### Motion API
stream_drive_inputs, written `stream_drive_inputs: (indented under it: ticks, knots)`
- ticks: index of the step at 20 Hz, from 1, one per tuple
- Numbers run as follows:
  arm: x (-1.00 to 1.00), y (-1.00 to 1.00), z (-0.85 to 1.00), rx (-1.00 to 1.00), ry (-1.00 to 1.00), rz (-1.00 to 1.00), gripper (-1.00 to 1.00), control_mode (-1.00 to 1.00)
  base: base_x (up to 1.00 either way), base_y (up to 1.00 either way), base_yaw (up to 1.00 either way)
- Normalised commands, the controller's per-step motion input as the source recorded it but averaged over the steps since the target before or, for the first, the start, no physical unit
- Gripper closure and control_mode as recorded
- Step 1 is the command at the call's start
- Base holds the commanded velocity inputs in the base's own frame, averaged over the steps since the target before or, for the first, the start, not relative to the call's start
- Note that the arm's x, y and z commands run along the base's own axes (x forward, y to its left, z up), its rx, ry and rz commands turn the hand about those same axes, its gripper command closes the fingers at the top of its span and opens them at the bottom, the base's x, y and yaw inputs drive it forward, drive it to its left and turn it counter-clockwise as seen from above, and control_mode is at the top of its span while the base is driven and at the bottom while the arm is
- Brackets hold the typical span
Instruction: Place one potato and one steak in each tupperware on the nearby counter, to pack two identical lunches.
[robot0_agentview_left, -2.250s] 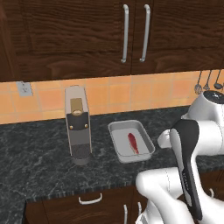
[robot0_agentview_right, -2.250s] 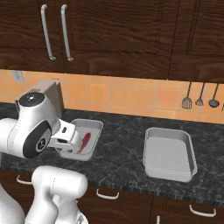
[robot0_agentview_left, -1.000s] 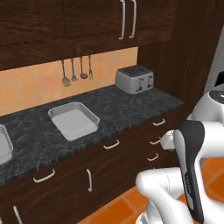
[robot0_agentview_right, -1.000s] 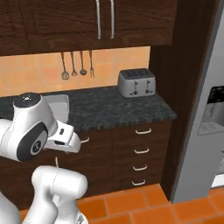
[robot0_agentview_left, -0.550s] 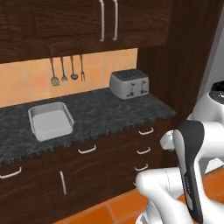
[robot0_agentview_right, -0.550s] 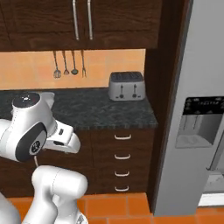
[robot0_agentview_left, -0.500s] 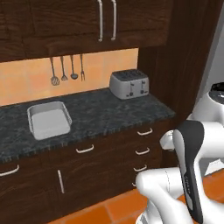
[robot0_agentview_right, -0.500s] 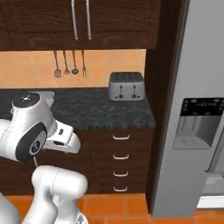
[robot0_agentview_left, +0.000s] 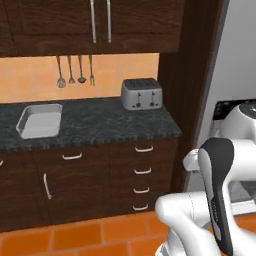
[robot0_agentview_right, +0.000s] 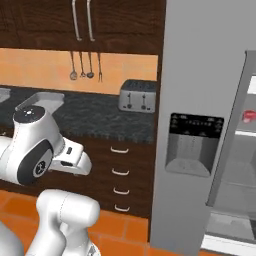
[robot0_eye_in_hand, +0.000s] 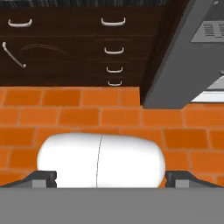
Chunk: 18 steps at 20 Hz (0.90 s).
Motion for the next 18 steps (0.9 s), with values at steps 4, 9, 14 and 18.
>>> stream_drive_inputs:
  ticks: [4, 9, 14, 18]
  knots:
    - [0.00, 0.00, 0.00, 0.00, 0.00, 0.00, -1.00, 1.00, -0.02, -0.92, 0.35]
    - [0.00, 0.00, 0.00, 0.00, 0.00, 0.00, -1.00, 1.00, -0.20, -0.82, 0.04]
    - [0.00, 0.00, 0.00, 0.00, 0.00, 0.00, -1.00, 1.00, 0.09, -0.77, -0.16]
    - [0.00, 0.00, 0.00, 0.00, 0.00, 0.00, -1.00, 1.00, 0.17, -0.72, -0.18]
